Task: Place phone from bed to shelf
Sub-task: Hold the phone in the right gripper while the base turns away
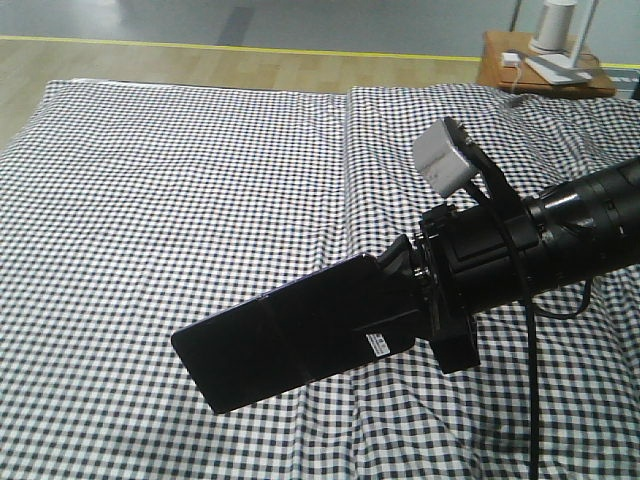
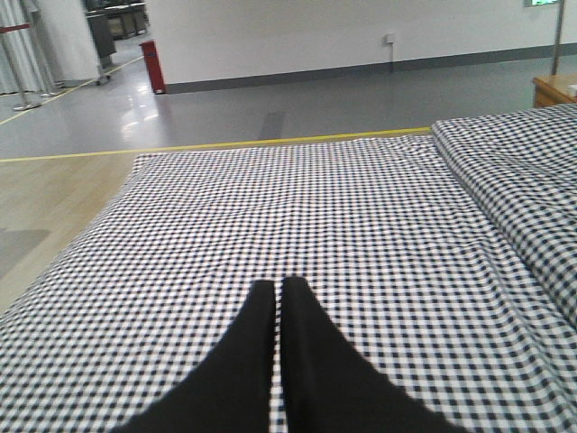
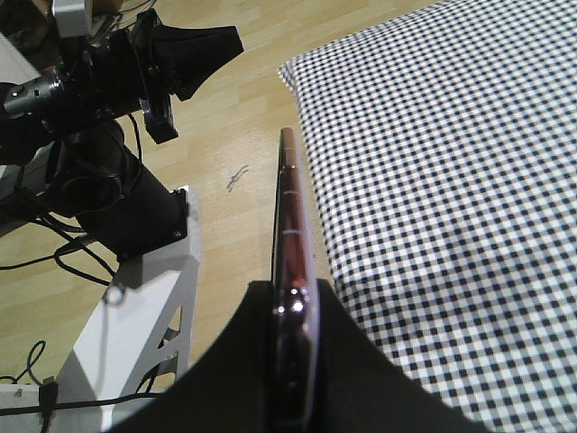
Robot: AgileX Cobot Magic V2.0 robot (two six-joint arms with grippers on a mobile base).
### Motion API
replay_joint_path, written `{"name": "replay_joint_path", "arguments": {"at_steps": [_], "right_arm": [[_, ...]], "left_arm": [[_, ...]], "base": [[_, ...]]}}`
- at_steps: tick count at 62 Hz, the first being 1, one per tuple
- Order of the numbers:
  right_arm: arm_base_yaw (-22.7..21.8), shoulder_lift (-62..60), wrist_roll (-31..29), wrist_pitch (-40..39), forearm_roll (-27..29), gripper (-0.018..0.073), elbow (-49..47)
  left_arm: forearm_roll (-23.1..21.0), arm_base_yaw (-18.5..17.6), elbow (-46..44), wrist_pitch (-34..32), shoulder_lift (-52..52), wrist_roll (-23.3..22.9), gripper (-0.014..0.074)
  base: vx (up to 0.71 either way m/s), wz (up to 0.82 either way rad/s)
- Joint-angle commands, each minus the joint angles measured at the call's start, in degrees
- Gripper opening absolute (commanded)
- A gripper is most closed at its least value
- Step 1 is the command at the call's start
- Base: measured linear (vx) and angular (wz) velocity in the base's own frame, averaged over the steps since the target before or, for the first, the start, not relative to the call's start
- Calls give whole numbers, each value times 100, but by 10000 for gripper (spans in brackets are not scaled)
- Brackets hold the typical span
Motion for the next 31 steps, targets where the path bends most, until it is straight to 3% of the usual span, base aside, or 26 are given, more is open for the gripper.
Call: {"name": "replay_joint_path", "arguments": {"at_steps": [1, 31], "right_arm": [[-10, -203, -23, 453, 489, -2, -144], [-10, -203, -23, 453, 489, -2, -144]], "left_arm": [[-52, -20, -122, -415, -77, -33, 1], [-52, -20, -122, -415, -77, -33, 1]], "base": [[-7, 27], [-9, 36]]}}
